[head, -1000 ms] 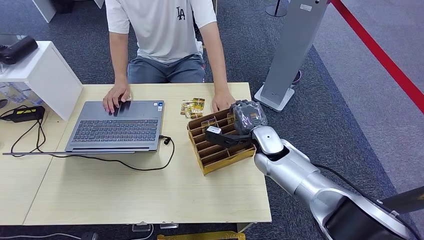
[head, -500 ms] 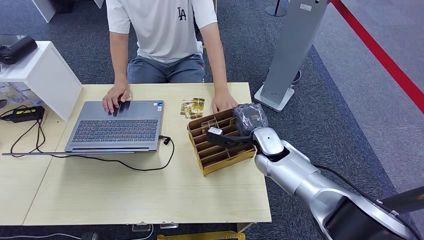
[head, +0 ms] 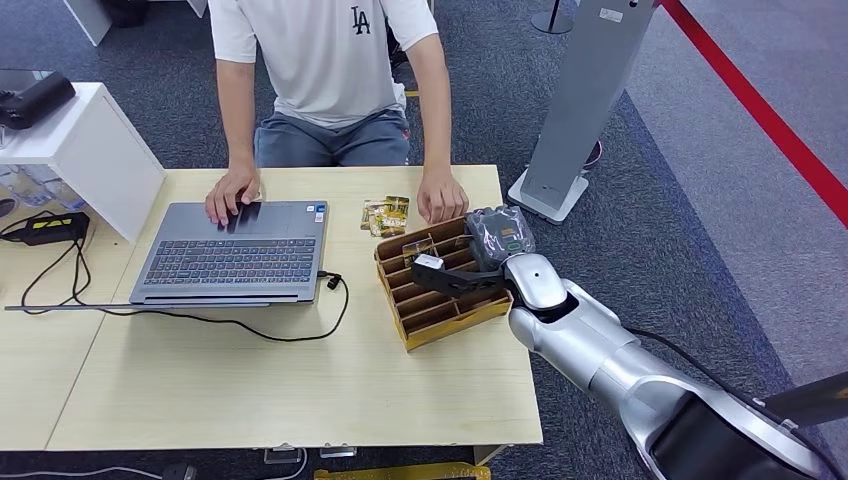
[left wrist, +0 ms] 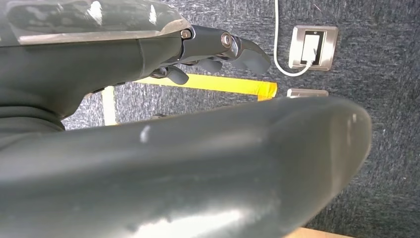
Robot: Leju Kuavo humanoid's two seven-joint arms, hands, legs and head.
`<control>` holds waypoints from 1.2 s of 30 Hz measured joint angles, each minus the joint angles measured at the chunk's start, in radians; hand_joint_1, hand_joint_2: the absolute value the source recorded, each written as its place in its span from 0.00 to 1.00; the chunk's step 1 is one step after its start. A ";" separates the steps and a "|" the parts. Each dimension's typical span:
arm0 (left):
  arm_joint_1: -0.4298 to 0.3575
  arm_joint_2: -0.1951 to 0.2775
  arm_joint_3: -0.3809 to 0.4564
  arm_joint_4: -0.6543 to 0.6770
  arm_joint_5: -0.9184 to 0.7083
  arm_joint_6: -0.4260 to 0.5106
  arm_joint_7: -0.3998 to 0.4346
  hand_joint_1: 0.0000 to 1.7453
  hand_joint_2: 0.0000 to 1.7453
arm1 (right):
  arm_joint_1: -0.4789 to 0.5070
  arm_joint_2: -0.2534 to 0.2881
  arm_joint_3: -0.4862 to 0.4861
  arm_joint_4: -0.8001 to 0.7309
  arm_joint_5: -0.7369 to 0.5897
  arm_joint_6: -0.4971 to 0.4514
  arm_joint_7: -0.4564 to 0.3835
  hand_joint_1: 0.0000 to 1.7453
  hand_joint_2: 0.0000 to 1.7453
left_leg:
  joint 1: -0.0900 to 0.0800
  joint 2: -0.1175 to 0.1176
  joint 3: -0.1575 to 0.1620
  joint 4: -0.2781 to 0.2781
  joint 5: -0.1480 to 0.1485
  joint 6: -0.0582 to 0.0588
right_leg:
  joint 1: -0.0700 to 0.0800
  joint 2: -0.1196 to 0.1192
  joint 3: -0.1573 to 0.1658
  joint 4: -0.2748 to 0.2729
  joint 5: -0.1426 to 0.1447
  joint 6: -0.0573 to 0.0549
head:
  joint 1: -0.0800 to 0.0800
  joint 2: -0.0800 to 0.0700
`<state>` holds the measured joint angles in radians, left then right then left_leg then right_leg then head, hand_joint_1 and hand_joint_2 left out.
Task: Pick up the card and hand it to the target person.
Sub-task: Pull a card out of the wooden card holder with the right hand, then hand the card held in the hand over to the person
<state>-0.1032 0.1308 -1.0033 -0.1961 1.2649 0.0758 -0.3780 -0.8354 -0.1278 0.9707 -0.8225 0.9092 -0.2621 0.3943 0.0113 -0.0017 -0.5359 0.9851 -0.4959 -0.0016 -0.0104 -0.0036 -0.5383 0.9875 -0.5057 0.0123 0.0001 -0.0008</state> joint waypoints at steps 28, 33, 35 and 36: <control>0.009 0.001 -0.006 0.000 0.029 0.008 -0.003 0.00 0.00 | 0.051 -0.120 -0.101 -0.584 0.204 -0.021 0.143 0.97 1.00 | 0.000 0.000 0.000 0.001 0.000 0.000 | 0.000 0.000 0.000 0.000 0.000 0.000 | 0.000 0.000; 0.009 0.001 -0.006 0.000 0.031 0.008 -0.003 0.00 0.00 | 0.096 -0.128 -0.112 -0.659 0.216 -0.044 0.130 0.97 1.00 | 0.000 0.000 0.000 0.001 0.000 0.000 | 0.000 0.000 0.000 0.000 0.000 0.000 | 0.000 0.000; 0.009 0.001 -0.006 0.000 0.031 0.008 -0.003 0.00 0.00 | 0.111 -0.129 -0.115 -0.669 0.215 -0.056 0.121 0.49 1.00 | 0.000 0.000 0.000 0.001 0.000 0.000 | 0.000 0.000 0.000 0.000 0.000 0.000 | 0.000 0.000; 0.009 0.001 -0.006 0.000 0.031 0.008 -0.003 0.00 0.00 | 0.119 -0.130 -0.116 -0.671 0.214 -0.060 0.117 0.25 1.00 | 0.000 0.000 0.000 0.001 0.000 0.000 | 0.000 0.000 0.000 0.000 0.000 0.000 | 0.000 0.000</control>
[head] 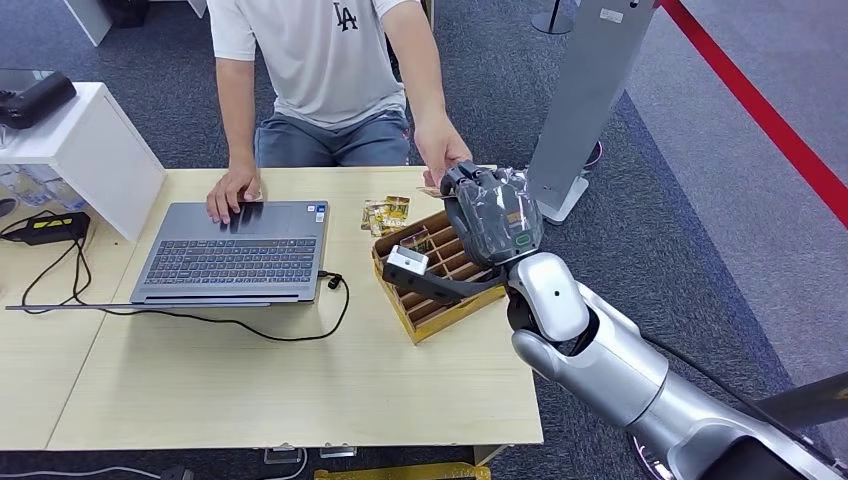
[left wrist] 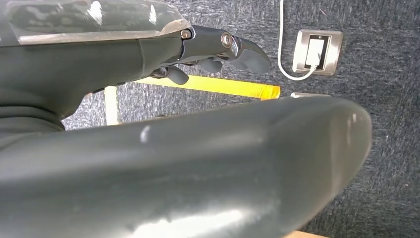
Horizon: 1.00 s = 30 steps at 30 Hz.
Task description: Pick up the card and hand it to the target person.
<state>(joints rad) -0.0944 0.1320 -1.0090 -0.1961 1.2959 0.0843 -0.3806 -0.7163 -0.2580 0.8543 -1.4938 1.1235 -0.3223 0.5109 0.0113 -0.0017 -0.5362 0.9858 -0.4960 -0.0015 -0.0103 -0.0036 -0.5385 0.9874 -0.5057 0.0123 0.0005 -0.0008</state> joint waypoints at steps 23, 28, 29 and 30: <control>0.000 0.000 0.000 0.000 0.022 0.006 0.019 0.00 0.00 | 0.257 -0.008 -0.085 0.018 -0.546 -0.259 -0.272 0.00 1.00 | 0.000 0.000 -0.001 0.000 0.000 0.000 | 0.000 0.000 0.000 0.000 0.000 0.000 | 0.000 0.000; 0.000 0.000 0.000 0.000 0.030 0.009 0.020 0.00 0.00 | 0.305 -0.005 -0.115 0.031 -0.794 -0.249 -0.410 0.00 1.00 | 0.000 0.000 0.000 0.000 0.000 0.000 | 0.000 -0.001 0.000 0.000 0.000 0.000 | -0.001 0.000; 0.000 0.000 0.000 0.000 0.031 0.009 0.020 0.00 0.00 | 0.321 -0.003 -0.125 0.033 -0.851 -0.238 -0.439 0.00 1.00 | 0.000 0.000 0.000 0.000 0.000 0.000 | 0.000 -0.001 0.000 0.000 0.000 0.000 | -0.001 0.000; 0.000 0.000 0.000 0.000 0.032 0.009 0.021 0.00 0.00 | 0.330 -0.002 -0.131 0.033 -0.883 -0.232 -0.455 0.00 1.00 | 0.000 0.000 0.000 0.000 0.000 0.000 | 0.000 -0.001 0.000 0.000 0.000 0.000 | -0.001 0.000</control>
